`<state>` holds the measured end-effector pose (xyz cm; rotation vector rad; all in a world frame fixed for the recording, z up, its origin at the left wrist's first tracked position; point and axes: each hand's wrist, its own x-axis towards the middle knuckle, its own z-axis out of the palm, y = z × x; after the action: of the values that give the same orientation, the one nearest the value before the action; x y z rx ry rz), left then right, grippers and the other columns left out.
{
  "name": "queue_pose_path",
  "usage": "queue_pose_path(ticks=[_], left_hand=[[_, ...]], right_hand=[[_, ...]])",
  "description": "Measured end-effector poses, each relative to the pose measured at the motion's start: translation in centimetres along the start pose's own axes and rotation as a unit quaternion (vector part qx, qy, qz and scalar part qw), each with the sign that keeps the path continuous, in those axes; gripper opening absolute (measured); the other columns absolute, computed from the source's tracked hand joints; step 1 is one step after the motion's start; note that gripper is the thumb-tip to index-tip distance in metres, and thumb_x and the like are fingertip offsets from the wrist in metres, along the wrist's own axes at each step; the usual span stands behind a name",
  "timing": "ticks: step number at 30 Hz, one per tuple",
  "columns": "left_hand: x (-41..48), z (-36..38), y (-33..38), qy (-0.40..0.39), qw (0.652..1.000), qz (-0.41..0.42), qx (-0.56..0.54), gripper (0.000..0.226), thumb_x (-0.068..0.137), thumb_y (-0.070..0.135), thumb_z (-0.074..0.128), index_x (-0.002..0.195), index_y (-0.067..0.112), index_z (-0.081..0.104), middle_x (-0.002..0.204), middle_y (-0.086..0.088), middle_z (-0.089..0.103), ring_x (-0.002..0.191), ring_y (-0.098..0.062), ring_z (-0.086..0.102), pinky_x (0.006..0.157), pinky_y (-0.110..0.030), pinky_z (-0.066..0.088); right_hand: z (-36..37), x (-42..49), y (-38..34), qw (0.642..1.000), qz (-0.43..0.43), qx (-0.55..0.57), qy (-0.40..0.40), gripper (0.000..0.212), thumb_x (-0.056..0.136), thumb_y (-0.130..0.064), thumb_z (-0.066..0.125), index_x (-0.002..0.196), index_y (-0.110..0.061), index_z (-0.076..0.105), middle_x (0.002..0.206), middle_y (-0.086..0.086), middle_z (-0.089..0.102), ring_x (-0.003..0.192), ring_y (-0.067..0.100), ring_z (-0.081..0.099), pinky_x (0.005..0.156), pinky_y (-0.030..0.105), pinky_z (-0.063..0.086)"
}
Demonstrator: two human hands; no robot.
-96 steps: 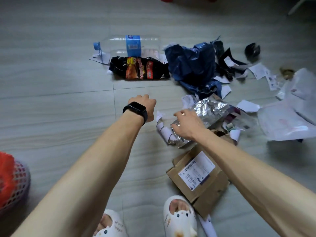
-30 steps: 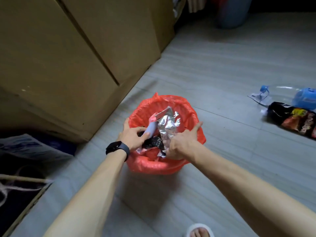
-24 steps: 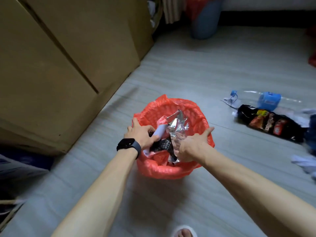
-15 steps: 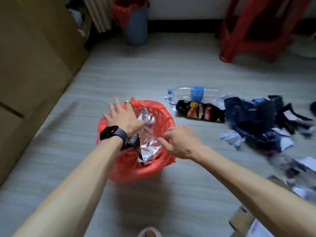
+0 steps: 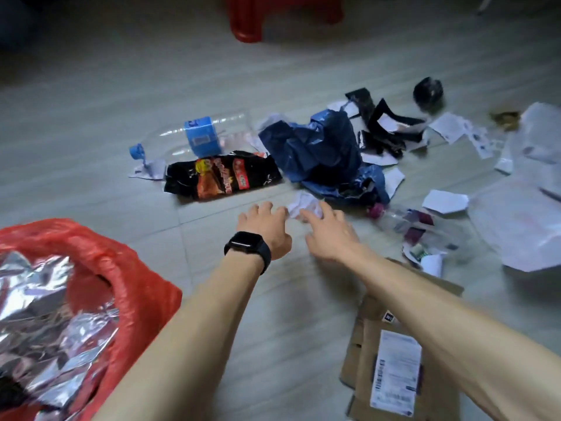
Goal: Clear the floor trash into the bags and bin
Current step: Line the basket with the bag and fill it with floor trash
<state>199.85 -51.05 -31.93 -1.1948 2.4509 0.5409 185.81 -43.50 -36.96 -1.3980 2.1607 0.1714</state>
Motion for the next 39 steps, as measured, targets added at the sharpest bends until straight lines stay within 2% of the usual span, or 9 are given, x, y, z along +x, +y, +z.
queue_pose_path(ticks=[3, 8, 14, 17, 21, 27, 30, 34, 39], left_hand=[[1.4, 5.1, 0.8, -0.086, 0.996, -0.024, 0.002, 0.065, 0.090, 0.034, 0.051, 0.148, 0.036, 0.023, 0.151, -0.007, 0.025, 0.135, -0.037, 0.029, 0.105, -0.051, 0.032], [2.1, 8.7, 0.2, -0.114, 0.992, -0.037, 0.030, 0.085, 0.087, 0.039, 0.059, 0.149, 0.047, 0.002, 0.159, 0.000, -0.011, 0.143, -0.046, 0.001, 0.108, -0.065, 0.023], [2.6, 8.0, -2.1, -0.099, 0.995, 0.007, 0.029, 0.078, 0.087, 0.033, 0.058, 0.151, 0.039, 0.013, 0.160, 0.008, 0.001, 0.144, -0.034, 0.011, 0.105, -0.057, 0.032], [2.7, 7.1, -3.5, -0.104, 0.995, 0.007, -0.008, 0.063, 0.088, 0.032, 0.059, 0.145, 0.024, 0.033, 0.154, 0.001, 0.025, 0.134, -0.030, 0.037, 0.102, -0.048, 0.041], [2.5, 6.2, -4.0, -0.140, 0.989, -0.007, -0.047, 0.066, 0.086, 0.033, 0.062, 0.146, 0.023, 0.036, 0.146, -0.006, 0.041, 0.125, -0.029, 0.050, 0.101, -0.041, 0.045], [3.0, 6.0, -0.9, -0.127, 0.991, 0.014, -0.041, 0.066, 0.088, 0.035, 0.061, 0.147, 0.026, 0.034, 0.145, -0.006, 0.041, 0.125, -0.029, 0.050, 0.099, -0.043, 0.046], [3.2, 6.6, 2.0, -0.133, 0.990, 0.031, -0.042, 0.066, 0.088, 0.034, 0.061, 0.148, 0.026, 0.032, 0.146, -0.006, 0.039, 0.125, -0.030, 0.049, 0.100, -0.044, 0.046], [3.0, 7.4, 5.7, -0.153, 0.986, 0.051, -0.032, 0.064, 0.090, 0.036, 0.059, 0.149, 0.032, 0.032, 0.150, -0.004, 0.033, 0.125, -0.033, 0.049, 0.102, -0.044, 0.045], [2.0, 8.2, 7.6, -0.146, 0.989, 0.031, 0.013, 0.050, 0.092, 0.033, 0.054, 0.140, 0.037, 0.038, 0.137, -0.004, 0.030, 0.114, -0.039, 0.044, 0.093, -0.048, 0.048]], right_hand=[[2.1, 1.6, 2.5, 1.000, -0.004, -0.016, -0.025, 0.067, 0.095, -0.040, 0.044, 0.152, -0.048, 0.008, 0.165, -0.002, -0.001, 0.139, 0.037, 0.025, 0.108, 0.052, 0.035], [5.0, 1.5, 3.5, 0.998, -0.009, -0.057, 0.020, 0.060, 0.099, -0.043, 0.038, 0.154, -0.033, 0.016, 0.164, -0.003, 0.005, 0.144, 0.028, 0.012, 0.109, 0.053, 0.032], [5.3, 1.9, 2.9, 0.999, -0.009, -0.008, 0.051, 0.052, 0.098, -0.041, 0.047, 0.146, -0.024, 0.038, 0.159, 0.000, 0.026, 0.143, 0.029, 0.023, 0.110, 0.049, 0.034], [4.4, 1.4, 2.5, 0.984, 0.011, 0.124, 0.125, 0.023, 0.091, -0.041, 0.061, 0.095, -0.018, 0.064, 0.105, 0.001, 0.061, 0.100, 0.021, 0.055, 0.079, 0.031, 0.041], [3.7, -2.8, 3.6, 0.926, 0.085, 0.312, 0.194, 0.022, 0.080, -0.026, 0.064, 0.066, -0.020, 0.048, 0.072, -0.007, 0.053, 0.071, 0.014, 0.049, 0.059, 0.029, 0.032], [-0.2, -5.9, 12.0, 0.906, 0.207, 0.287, 0.231, 0.015, 0.079, -0.009, 0.048, 0.081, -0.021, 0.057, 0.090, -0.002, 0.061, 0.084, 0.021, 0.053, 0.066, 0.031, 0.038], [-2.0, -6.7, 17.0, 0.937, 0.324, 0.109, 0.074, 0.040, 0.084, -0.039, 0.041, 0.099, -0.013, 0.068, 0.115, 0.016, 0.067, 0.098, 0.034, 0.059, 0.080, 0.038, 0.045], [-2.1, -7.3, 19.6, 0.930, 0.358, 0.036, -0.072, 0.084, 0.078, -0.082, 0.037, 0.135, -0.024, 0.056, 0.141, 0.011, 0.054, 0.125, 0.035, 0.051, 0.096, 0.044, 0.044], [0.6, -5.5, 17.6, 0.936, 0.346, 0.053, -0.027, 0.069, 0.080, -0.076, 0.046, 0.131, -0.029, 0.048, 0.119, 0.009, 0.062, 0.108, 0.032, 0.060, 0.076, 0.037, 0.042]])
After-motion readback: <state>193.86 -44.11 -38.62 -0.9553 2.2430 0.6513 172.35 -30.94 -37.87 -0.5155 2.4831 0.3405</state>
